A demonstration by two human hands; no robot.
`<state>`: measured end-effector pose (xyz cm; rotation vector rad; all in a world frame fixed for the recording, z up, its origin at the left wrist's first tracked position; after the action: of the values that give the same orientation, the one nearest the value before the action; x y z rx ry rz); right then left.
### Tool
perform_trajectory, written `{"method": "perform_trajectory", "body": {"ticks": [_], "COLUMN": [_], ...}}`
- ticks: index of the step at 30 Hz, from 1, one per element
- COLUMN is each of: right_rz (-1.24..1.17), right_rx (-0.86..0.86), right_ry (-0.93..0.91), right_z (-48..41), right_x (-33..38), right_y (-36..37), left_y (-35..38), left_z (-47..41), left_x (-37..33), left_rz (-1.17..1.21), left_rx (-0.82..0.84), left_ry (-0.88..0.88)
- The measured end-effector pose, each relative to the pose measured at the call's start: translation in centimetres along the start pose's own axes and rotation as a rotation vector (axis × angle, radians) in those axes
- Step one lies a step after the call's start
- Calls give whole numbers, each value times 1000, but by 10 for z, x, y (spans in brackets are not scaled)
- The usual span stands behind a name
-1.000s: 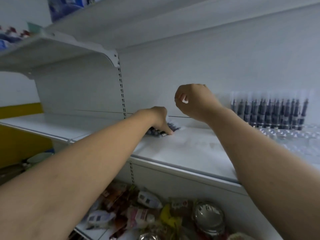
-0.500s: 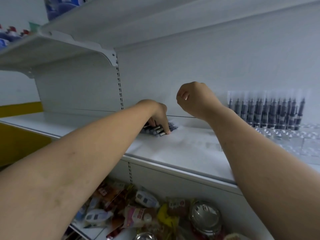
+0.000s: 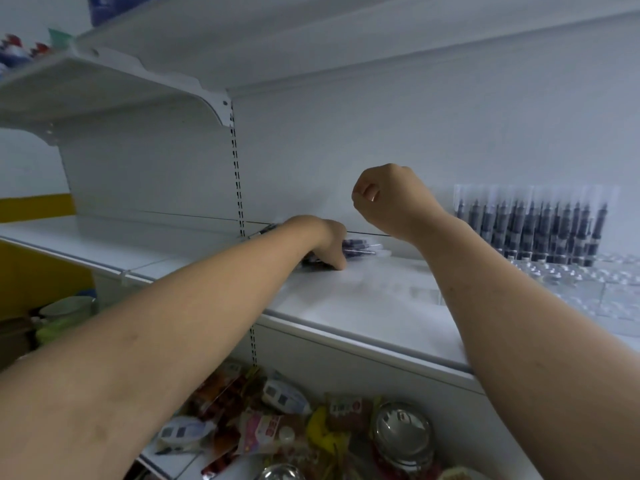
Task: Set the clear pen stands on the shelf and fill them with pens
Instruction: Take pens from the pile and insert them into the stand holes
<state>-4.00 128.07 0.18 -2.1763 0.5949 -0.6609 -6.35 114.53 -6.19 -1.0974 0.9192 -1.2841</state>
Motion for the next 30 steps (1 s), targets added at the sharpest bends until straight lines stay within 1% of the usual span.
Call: {"method": "perform_trajectory", "body": {"ticks": [3, 5, 7, 9, 11, 13, 15, 19, 21, 25, 27, 30], "right_rz": [13, 6, -17, -70, -127, -185, -216, -162, -133, -149, -151, -196], "right_rx": [-7, -34, -69, -120, -202, -264, -297, -315, -318, -356, -371, -402], "right_ry": [-25, -53, -73, -91, -101, -96, -79, -10, 32, 111, 138, 175], "right_z": [1, 2, 4, 6, 8, 12, 20, 42, 57, 93, 109, 128], "right_x": [1, 3, 9, 17, 24, 24, 19, -14, -38, -91, -110, -135], "right_y": [1, -1, -6, -19, -41, -70, -98, -143, -164, -204, -220, -238], "left_y": [6, 7, 9, 8, 6, 0, -10, -31, -43, -66, -78, -92], "left_z": [5, 9, 13, 21, 33, 47, 59, 71, 79, 83, 82, 79], "left_x": [1, 7, 20, 32, 36, 33, 23, -31, -72, -154, -190, -236], "left_rz": [-1, 78, 250, 436, 631, 878, 1019, 1102, 1127, 1138, 1130, 1115], "left_rx": [-98, -166, -212, -258, -311, -372, -409, -325, -258, -121, -81, -49], "left_ry": [42, 68, 104, 177, 277, 400, 488, 652, 774, 997, 1077, 1139]}}
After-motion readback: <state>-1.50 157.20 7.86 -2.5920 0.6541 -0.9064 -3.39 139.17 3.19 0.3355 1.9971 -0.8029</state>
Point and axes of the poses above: each hand's wrist, its own z-axis away from the middle knuckle, its own y-axis out of the palm, x = y × z, the point moved 6 cm from there along -z, towards the middle knuckle, and after that the axes turned 12 degrees about x, right-handed, at the moved point
